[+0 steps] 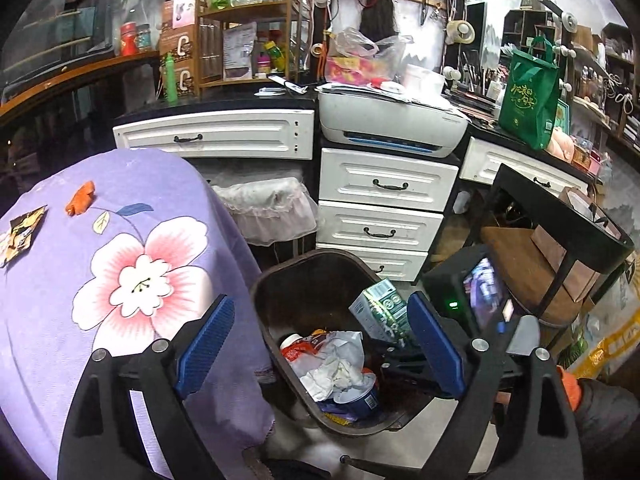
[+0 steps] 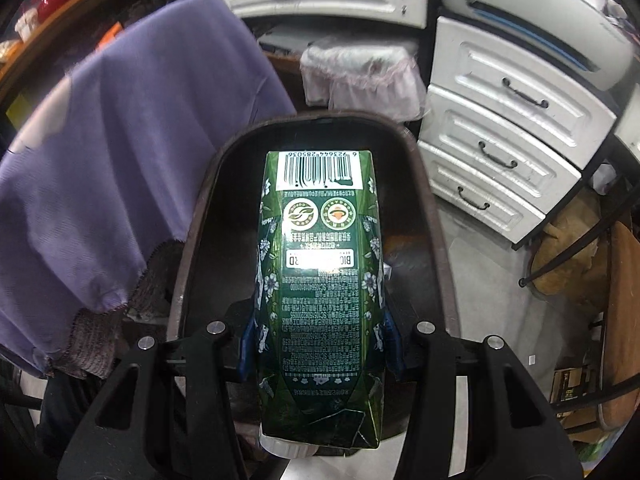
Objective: Collect trash
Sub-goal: 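Open the left tool over the bin while the right tool drops the green carton in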
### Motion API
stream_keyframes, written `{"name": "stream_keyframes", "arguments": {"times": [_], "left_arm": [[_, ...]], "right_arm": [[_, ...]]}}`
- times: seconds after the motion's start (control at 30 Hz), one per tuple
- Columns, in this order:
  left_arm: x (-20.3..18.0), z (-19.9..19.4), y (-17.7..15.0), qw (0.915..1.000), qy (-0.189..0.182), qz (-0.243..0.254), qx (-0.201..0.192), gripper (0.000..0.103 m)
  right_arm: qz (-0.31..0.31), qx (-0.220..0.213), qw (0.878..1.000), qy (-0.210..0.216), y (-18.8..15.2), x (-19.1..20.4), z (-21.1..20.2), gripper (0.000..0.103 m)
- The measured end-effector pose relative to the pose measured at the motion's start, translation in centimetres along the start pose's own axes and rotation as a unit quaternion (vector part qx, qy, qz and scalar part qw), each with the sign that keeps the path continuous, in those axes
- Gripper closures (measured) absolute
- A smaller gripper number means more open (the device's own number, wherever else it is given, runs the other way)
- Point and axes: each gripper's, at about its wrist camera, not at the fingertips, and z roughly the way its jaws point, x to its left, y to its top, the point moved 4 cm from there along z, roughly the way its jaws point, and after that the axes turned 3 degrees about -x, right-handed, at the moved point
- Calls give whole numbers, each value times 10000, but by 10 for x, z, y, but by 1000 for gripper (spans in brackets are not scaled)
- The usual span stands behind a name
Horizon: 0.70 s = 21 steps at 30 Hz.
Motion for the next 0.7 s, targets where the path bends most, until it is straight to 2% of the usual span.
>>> {"name": "stream_keyframes", "arguments": {"times": [0.3, 0.37, 0.4, 0.57, 0.7], "left_arm": [[16, -3, -3, 9997, 146, -198, 6, 14], [19, -5, -3, 9996, 156, -234, -13, 13], [21, -6, -3, 9996, 155, -246, -18, 13], [26, -9, -2, 9995, 143, -283, -44, 11], [31, -13, -2, 9993, 145, -331, -82, 10]], "right_arm": [[-267, 407, 9987, -155, 6, 14, 37, 52], [-341, 498, 9980, -202, 5, 17, 43, 31], [-394, 472, 9978, -256, 5, 19, 43, 29], [-537, 367, 9970, -414, 5, 24, 35, 29], [-443, 215, 9983, -308, 6, 25, 18, 29]]}}
